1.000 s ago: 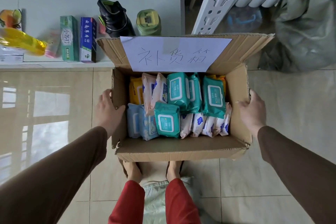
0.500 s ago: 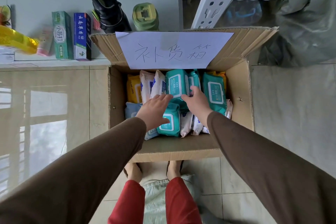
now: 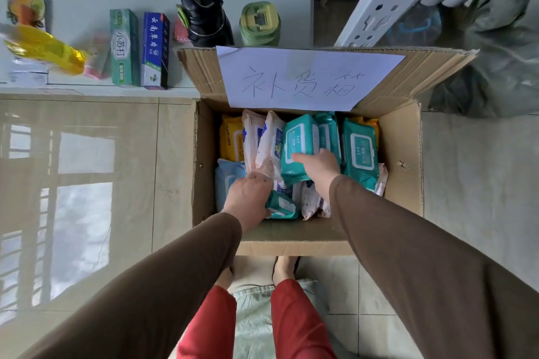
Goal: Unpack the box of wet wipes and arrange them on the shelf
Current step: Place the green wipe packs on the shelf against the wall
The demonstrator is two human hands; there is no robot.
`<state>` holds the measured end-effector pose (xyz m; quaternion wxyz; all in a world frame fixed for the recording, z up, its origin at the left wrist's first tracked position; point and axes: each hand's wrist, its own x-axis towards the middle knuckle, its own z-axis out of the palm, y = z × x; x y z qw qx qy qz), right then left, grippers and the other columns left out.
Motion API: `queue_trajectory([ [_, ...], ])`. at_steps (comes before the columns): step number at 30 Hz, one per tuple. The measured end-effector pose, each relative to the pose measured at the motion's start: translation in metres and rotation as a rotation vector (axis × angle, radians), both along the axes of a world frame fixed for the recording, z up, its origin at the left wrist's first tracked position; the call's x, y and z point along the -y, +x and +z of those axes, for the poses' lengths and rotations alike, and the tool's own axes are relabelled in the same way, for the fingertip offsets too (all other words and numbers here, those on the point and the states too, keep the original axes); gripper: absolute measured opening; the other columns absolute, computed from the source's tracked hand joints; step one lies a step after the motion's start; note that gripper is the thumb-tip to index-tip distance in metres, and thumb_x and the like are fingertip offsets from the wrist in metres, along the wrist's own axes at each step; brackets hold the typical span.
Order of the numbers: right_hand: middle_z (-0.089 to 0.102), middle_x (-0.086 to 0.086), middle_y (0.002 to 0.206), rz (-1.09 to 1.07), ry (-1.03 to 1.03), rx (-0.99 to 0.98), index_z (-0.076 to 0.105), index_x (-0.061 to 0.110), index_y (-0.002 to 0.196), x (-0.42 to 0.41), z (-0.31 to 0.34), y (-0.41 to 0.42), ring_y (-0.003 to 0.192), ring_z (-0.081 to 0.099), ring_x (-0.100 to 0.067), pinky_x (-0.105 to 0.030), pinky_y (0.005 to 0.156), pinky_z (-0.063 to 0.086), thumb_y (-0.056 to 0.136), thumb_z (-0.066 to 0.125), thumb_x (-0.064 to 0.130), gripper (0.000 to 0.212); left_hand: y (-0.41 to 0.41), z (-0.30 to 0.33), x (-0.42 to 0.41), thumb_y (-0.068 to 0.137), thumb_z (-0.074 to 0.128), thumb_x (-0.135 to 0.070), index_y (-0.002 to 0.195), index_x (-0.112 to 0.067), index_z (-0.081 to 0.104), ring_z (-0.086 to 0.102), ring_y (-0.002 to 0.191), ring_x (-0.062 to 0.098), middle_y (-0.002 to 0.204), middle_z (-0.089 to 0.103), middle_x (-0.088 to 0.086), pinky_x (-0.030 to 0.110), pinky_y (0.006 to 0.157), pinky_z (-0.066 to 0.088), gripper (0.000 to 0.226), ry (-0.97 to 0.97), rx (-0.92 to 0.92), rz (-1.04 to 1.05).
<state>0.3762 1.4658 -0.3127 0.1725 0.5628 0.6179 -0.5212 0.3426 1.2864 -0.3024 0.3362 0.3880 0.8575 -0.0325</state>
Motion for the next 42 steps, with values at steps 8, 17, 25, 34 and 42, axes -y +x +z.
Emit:
queue_trajectory([
  [8, 0.067, 0.005, 0.104, 0.181, 0.03, -0.088, 0.054, 0.025, 0.114, 0.038, 0.139, 0.035, 0.085, 0.068, -0.013, -0.038, 0.076, 0.061, 0.079, 0.08, 0.033, 0.044, -0.042, 0.147, 0.113, 0.076, 0.078, -0.044, 0.1, -0.033, 0.06, 0.062, 0.085, 0.01, 0.093, 0.067, -0.01, 0.03, 0.066, 0.056, 0.032, 0.158, 0.126, 0.497],
  [17, 0.066, 0.012, 0.099, 0.487, 0.231, -0.359, 0.054, 0.025, 0.105, 0.187, 0.366, -0.037, 0.083, 0.067, -0.01, -0.027, 0.059, 0.052, 0.078, 0.081, 0.034, 0.039, -0.122, 0.362, 0.323, 0.07, 0.086, -0.02, 0.096, -0.023, 0.064, 0.06, 0.071, 0.011, 0.083, 0.067, -0.005, 0.022, 0.056, 0.044, 0.034, 0.633, 0.167, 0.984],
  [25, 0.066, 0.02, 0.101, 0.721, 0.312, -0.632, 0.058, 0.038, 0.106, 0.309, 0.504, -0.164, 0.085, 0.064, 0.0, -0.017, 0.061, 0.047, 0.074, 0.085, 0.032, 0.042, -0.225, 0.503, 0.486, 0.068, 0.088, -0.022, 0.103, -0.026, 0.065, 0.062, 0.079, 0.007, 0.093, 0.067, -0.005, 0.028, 0.07, 0.052, 0.042, 0.76, -0.079, 0.992],
  [34, 0.07, 0.01, 0.104, 0.697, 0.299, -0.858, 0.06, 0.03, 0.101, 0.387, 0.548, -0.35, 0.096, 0.067, -0.018, -0.041, 0.083, 0.057, 0.067, 0.089, 0.033, 0.045, -0.415, 0.565, 0.58, 0.072, 0.084, -0.034, 0.104, -0.036, 0.065, 0.064, 0.083, 0.012, 0.093, 0.069, -0.012, 0.029, 0.067, 0.05, 0.037, 0.631, -0.295, 0.878],
  [42, 0.069, -0.001, 0.092, 0.552, 0.117, -0.911, 0.06, 0.015, 0.095, 0.442, 0.542, -0.57, 0.077, 0.061, -0.014, -0.031, 0.071, 0.049, 0.07, 0.089, 0.024, 0.04, -0.645, 0.595, 0.639, 0.072, 0.086, -0.026, 0.097, -0.025, 0.065, 0.057, 0.078, 0.016, 0.092, 0.065, 0.0, 0.03, 0.063, 0.046, 0.033, 0.619, -0.32, 0.993],
])
